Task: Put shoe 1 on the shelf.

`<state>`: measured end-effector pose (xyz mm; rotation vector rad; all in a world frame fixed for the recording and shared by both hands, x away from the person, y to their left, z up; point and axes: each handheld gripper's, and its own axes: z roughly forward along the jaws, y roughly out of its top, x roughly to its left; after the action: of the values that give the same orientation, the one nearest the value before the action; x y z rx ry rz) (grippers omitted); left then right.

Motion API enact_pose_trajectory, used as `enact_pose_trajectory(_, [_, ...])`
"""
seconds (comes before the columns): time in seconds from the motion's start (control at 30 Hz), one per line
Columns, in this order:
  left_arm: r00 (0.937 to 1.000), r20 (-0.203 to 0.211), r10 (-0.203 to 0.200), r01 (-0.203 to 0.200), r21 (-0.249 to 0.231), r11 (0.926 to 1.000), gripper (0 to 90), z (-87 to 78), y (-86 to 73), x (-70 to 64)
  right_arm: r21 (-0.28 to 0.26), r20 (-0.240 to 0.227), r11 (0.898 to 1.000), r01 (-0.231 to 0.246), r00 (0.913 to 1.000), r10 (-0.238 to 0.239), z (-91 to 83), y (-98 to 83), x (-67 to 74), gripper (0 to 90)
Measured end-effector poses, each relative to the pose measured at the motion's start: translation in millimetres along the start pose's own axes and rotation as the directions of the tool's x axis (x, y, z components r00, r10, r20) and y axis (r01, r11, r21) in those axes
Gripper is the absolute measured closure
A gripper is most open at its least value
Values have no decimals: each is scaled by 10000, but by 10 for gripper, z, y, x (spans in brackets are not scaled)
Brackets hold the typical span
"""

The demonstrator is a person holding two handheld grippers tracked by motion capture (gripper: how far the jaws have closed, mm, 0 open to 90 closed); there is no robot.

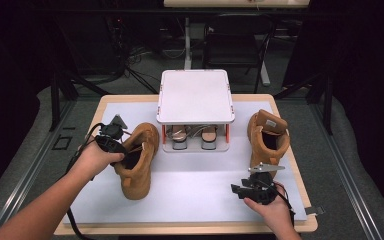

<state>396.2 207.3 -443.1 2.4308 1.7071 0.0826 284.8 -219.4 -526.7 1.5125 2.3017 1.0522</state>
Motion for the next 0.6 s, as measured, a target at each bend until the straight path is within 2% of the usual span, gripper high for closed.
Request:
enact_pose_trajectory(0.1, [9999, -65, 98, -96, 194, 9998, 701, 61, 9, -9, 235, 263, 9985, 491, 9984, -497, -42, 65, 27, 518])
enact_pose_trajectory(0.27, [9998, -129, 165, -163, 218, 9996, 721, 71, 15, -17, 289, 157, 9981, 549, 9983, -554, -106, 156, 27, 521])
enact_pose_trajectory(0.3, [9998, -138, 167, -163, 236, 9996, 722, 75, 17, -22, 617, 158, 9969, 498, 9986, -509, -121, 192, 28, 521])
enact_pose_trajectory(0.47, [9997, -180, 188, -184, 237, 9995, 724, 84, 18, -24, 1065, 209, 9927, 571, 9980, -597, -124, 247, 24, 532])
enact_pose_trajectory(0.5, [9993, -121, 342, -339, 214, 9992, 724, 93, 16, -26, 1364, 228, 9890, 572, 9979, -608, -123, 279, 18, 540])
enact_pose_trajectory(0.53, [9998, -31, 175, -175, 168, 9997, 724, 96, 15, -16, 1498, 235, 9868, 608, 9976, -650, -121, 298, 14, 543])
enact_pose_trajectory(0.6, [9999, 76, 134, -136, 199, 9997, 723, 99, 17, -7, 1615, 206, 9847, 655, 9974, -697, -123, 319, 9, 553])
